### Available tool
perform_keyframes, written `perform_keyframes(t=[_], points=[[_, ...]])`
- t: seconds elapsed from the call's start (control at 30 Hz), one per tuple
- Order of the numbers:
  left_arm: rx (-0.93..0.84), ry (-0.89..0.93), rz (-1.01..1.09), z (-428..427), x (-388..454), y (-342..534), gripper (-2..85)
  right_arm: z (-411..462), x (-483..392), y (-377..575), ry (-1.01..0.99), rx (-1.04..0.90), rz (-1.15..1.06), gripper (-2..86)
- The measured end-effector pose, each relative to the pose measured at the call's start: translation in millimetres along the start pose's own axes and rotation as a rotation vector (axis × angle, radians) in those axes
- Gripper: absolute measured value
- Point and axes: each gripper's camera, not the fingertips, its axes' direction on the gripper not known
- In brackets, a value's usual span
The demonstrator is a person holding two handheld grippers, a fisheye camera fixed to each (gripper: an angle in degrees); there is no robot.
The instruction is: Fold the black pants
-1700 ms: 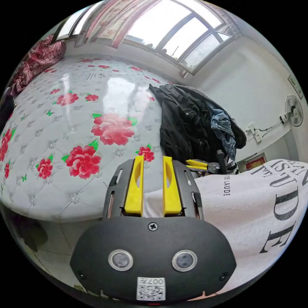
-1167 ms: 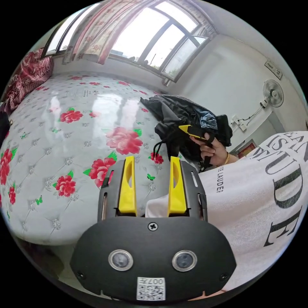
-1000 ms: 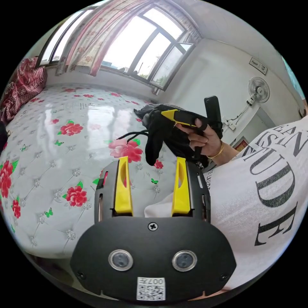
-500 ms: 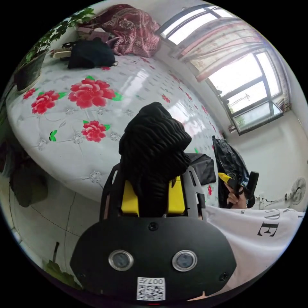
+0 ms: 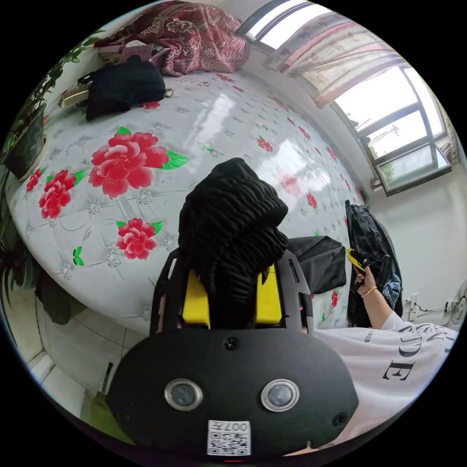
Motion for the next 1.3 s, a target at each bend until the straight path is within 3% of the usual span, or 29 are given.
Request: perform_keyframes(t=[0.13,0.2,0.3,0.43,0.53,0.67,0.87,1.0,1.13,1.3], points=[[-0.049,-0.044,-0.023,6.0,6.6,-15.6,13.8,53.4,16.5,-23.2,0.068,-0.161,0.072,3.7],[-0.046,-0.063,-0.048,2.0,4.7,-20.4,13.8,43.9,15.3,-21.7,0.038,-0.113,0.023,1.5],[0.0,-0.111,-0.063,-14.7,4.3,-28.6,13.5,-6.8,19.6,-19.0,-0.172,0.011,-0.032,0.3],[0.075,-0.125,-0.093,-34.8,3.6,-43.4,12.4,-132.2,19.5,6.0,-0.453,0.34,-0.193,-0.1],[0.118,-0.207,-0.096,-41.8,7.4,-44.5,12.1,-170.8,38.9,49.0,-0.386,0.423,-0.166,-0.2],[0.017,-0.146,-0.103,-8.3,3.1,-24.9,13.4,-142.3,105.0,126.3,-0.37,0.283,0.151,-0.2],[-0.124,-0.115,-0.112,62.5,12.1,6.8,12.5,-110.8,129.2,205.4,-0.353,0.2,0.359,-0.2],[-0.082,-0.267,-0.118,77.6,20.9,-5.3,4.3,-97.3,125.4,199.4,-0.303,0.133,0.357,-0.3],[-0.157,-0.252,0.06,84.2,28.9,-26.5,-0.1,-120.7,99.6,174.7,-0.285,0.187,0.27,-0.2],[-0.108,-0.308,0.287,3.0,47.2,-11.3,-0.9,-168.6,59.3,185.2,-0.241,0.218,0.078,-0.2]])
